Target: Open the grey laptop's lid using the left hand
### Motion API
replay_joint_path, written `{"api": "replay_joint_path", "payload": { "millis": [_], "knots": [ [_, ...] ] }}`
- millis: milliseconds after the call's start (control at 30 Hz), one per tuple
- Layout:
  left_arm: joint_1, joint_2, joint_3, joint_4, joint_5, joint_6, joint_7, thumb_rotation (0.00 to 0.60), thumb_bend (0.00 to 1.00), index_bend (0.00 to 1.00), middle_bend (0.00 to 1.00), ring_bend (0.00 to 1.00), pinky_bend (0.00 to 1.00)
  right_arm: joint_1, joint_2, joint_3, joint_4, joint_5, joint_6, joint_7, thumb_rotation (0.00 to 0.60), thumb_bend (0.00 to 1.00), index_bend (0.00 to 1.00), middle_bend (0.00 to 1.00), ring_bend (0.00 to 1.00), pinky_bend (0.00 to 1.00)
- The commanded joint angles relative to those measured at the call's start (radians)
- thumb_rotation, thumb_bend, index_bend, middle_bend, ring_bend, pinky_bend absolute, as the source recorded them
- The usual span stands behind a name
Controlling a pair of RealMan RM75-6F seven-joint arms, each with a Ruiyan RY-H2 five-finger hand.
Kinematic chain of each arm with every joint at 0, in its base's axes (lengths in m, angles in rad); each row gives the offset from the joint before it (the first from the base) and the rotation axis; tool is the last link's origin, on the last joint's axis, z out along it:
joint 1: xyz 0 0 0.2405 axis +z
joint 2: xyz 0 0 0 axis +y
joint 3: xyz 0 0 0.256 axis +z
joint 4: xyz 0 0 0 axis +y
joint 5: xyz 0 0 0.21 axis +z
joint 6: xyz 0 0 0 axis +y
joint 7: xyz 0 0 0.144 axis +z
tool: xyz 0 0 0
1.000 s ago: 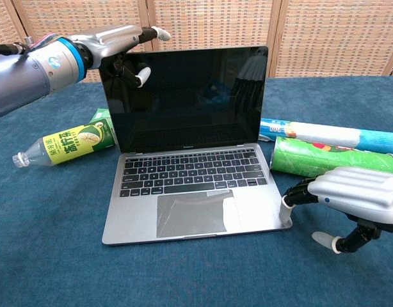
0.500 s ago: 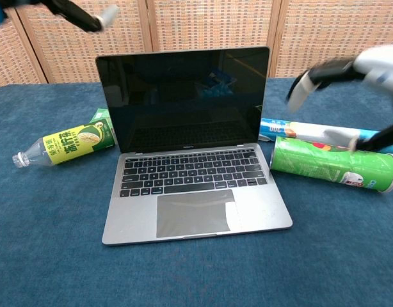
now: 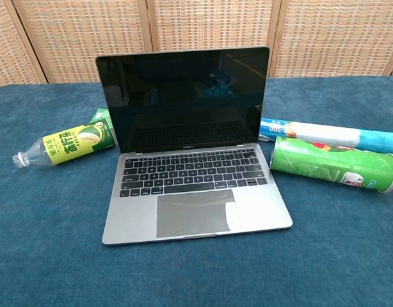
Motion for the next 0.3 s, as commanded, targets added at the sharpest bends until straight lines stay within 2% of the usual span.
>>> {"api": "replay_joint_path", "payload": {
  "millis": [33, 67, 133, 300],
  "knots": [
    [0.093, 0.021, 0.081, 0.012, 0.037, 0.062, -0.033, 0.6, 0.0, 0.0, 0.0, 0.0, 0.0, -0.05, 0.013, -0.022, 0.005, 0.037, 0.016, -0.007, 0.6, 0.0, 0.02, 0.0, 0.0, 0.0],
    [0.146, 0.021, 0.13, 0.028, 0.055, 0.087, -0.053, 0.6, 0.0, 0.0, 0.0, 0.0, 0.0, -0.08, 0.015, -0.035, -0.002, 0.049, 0.027, -0.022, 0.6, 0.0, 0.01, 0.0, 0.0, 0.0],
    [0.2, 0.025, 0.189, 0.061, 0.095, 0.102, -0.102, 0.6, 0.0, 0.0, 0.0, 0.0, 0.0, -0.122, 0.013, -0.054, -0.027, 0.064, 0.043, -0.032, 0.6, 0.0, 0.0, 0.0, 0.0, 0.0],
    [0.257, -0.011, 0.214, 0.159, 0.162, 0.148, -0.156, 0.6, 0.0, 0.0, 0.0, 0.0, 0.0, -0.154, 0.003, -0.055, -0.036, 0.06, 0.06, -0.06, 0.6, 0.0, 0.0, 0.0, 0.0, 0.0]
  ]
}}
